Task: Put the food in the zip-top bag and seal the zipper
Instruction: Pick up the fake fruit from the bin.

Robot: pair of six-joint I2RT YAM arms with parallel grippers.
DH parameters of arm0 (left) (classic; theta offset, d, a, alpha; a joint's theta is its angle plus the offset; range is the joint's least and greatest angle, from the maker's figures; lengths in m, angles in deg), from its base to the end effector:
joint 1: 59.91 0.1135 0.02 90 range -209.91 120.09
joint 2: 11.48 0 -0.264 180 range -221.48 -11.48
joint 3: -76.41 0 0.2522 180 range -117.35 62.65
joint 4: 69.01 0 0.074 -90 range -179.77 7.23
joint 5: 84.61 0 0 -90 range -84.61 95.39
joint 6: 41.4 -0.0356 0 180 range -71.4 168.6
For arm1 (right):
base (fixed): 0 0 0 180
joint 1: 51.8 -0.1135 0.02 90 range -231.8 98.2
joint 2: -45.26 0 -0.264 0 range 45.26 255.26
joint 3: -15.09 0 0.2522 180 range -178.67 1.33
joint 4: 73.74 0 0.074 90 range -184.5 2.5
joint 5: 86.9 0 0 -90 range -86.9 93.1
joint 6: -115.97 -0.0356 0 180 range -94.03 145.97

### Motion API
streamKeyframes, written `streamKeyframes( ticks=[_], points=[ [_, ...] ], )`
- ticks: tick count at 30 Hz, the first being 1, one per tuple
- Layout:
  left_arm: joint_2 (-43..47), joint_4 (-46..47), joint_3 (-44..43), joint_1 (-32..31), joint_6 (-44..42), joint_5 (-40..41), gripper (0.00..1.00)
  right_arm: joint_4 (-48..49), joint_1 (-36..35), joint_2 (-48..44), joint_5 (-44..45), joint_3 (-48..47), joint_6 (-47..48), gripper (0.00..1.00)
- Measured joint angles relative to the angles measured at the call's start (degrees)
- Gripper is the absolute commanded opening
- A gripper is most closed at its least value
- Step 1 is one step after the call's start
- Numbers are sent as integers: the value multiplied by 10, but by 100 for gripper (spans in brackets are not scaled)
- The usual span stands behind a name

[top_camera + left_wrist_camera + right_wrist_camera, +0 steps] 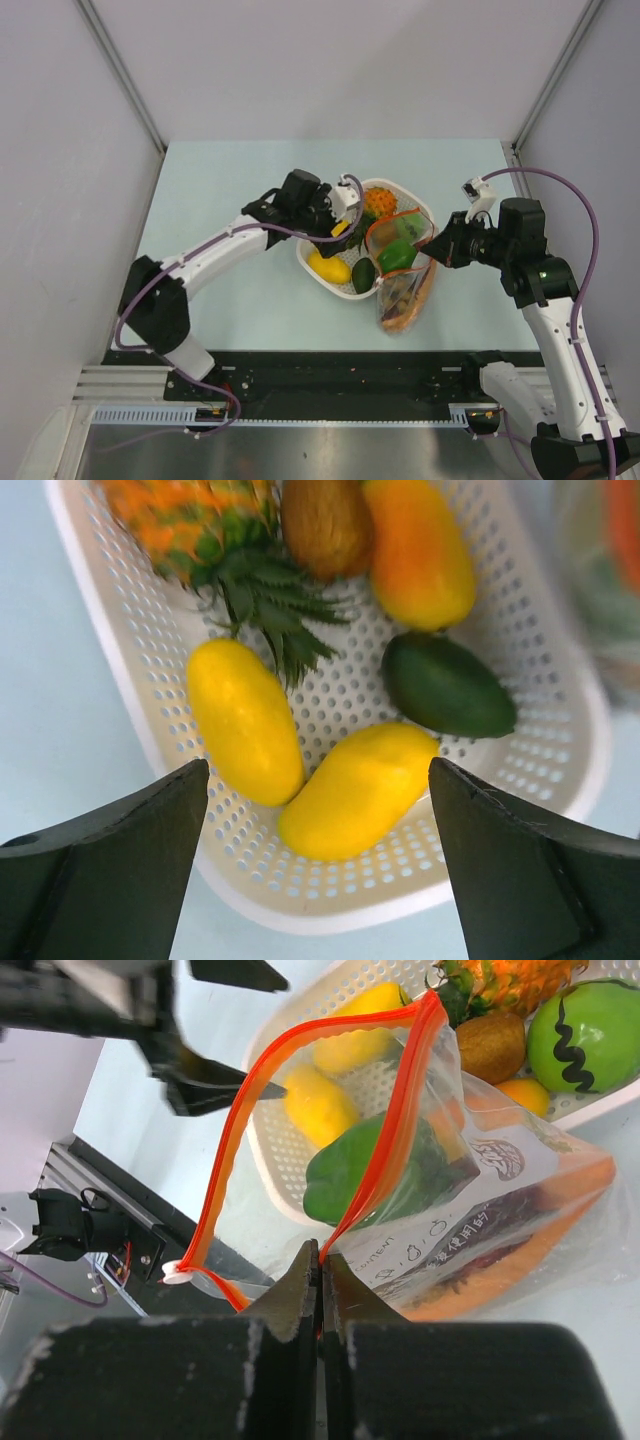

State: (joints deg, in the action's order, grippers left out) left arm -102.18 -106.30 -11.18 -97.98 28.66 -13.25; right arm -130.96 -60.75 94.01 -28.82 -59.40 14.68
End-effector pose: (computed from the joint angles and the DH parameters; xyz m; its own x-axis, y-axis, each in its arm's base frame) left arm 0.2741 -0.2292 0.2940 -0.2150 0.5789 -0.7865 0.9034 0.4239 0.0650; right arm 0.1571 0.0438 0.3671 -0.6189 0.0707 -0.7823 -0.4653 0.7693 0.4377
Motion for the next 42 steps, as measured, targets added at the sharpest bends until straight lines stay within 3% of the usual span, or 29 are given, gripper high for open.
streamKeyframes(
  ticks=[11, 21, 25, 26, 28, 31, 35, 42],
  points=[
    [-172, 14, -51, 0, -28, 52, 90, 0, 1, 1, 0, 0, 6, 0],
    [-209, 28, -62, -7, -31, 67, 87, 0, 3, 3, 0, 0, 7, 0],
    [-219, 32, -62, -15, -34, 81, 71, 0, 4, 4, 0, 0, 7, 0],
    [-222, 31, -62, -16, -35, 83, 61, 0, 4, 4, 0, 0, 7, 0],
    [-223, 28, -62, -17, -34, 86, 52, 0, 4, 4, 0, 0, 9, 0],
    [-209, 27, -60, -11, -23, 80, 40, 0, 4, 4, 0, 0, 9, 0],
    [-125, 28, -34, 5, 19, 54, 29, 0, 4, 4, 0, 0, 9, 0],
    [67, 89, -60, 23, 129, 8, 34, 0, 4, 5, -9, 0, 8, 0]
  ],
)
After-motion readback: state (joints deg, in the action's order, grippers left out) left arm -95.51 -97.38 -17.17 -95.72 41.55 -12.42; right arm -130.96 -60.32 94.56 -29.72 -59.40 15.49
